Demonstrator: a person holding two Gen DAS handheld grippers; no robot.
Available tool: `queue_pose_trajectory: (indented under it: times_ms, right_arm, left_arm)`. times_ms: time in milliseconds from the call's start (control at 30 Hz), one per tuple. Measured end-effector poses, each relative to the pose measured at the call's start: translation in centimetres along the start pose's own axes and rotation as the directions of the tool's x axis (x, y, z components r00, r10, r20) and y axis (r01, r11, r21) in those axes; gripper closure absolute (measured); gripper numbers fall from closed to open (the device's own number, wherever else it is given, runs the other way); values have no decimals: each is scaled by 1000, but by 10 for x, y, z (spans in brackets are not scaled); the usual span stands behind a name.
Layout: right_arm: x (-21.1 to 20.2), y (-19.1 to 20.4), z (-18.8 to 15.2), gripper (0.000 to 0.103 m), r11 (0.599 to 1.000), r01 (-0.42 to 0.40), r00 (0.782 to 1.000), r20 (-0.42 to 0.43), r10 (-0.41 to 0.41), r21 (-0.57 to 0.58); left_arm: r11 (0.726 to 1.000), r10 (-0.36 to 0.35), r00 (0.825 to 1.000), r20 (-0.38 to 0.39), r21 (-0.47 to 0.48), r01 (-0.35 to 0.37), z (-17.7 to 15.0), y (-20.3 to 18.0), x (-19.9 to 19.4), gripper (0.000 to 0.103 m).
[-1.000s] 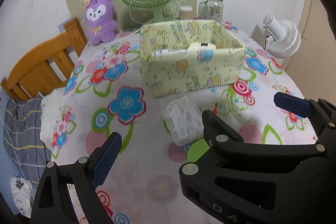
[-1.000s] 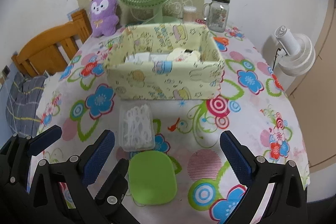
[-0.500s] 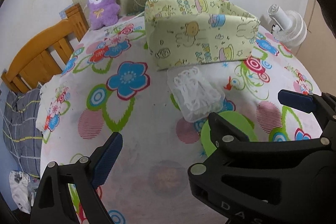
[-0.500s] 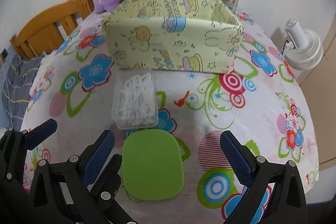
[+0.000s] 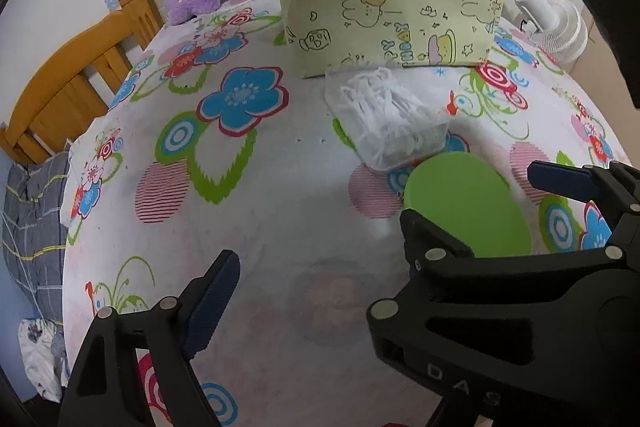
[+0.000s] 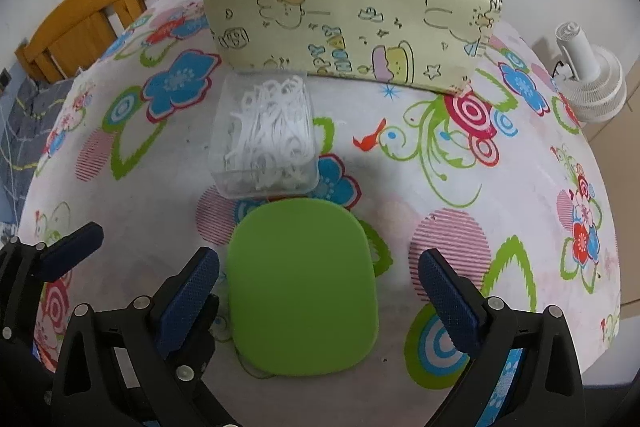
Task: Organize rigid objects
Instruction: 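Move the right tool to the green case while the left tool approaches the floss-pick box, then grasp the green case with the right tool while the left tool grasps the clear floss-pick box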
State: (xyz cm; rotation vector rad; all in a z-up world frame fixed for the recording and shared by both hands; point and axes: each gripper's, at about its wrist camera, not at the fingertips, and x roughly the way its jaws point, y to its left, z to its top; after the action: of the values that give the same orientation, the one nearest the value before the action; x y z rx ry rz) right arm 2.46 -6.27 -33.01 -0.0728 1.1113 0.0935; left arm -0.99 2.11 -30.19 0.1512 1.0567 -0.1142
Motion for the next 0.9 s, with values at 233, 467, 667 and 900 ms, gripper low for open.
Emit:
queue_pose_trajectory:
  times_ms: [233, 467, 667, 900]
  right_arm:
    - [0, 3, -4, 21, 1000, -10, 1000, -12, 10, -9]
    - [-3, 0, -1, 26, 1000, 10, 1000, -19, -10, 0]
    - [-8, -14, 9, 26, 999, 39, 999, 2, -39, 6]
    - [-8, -33, 22, 26, 998, 47, 999, 7, -48, 37]
  left_arm:
    - [1000, -16, 1000, -6, -6, 16, -5, 0, 0, 15]
    - [999, -22, 1000, -16, -28, 22, -1, 0, 0, 16]
    - [998, -39, 999, -9, -39, 38, 13, -8, 1, 16]
    - [997, -53, 999, -6, -55, 53, 31, -20, 7, 16]
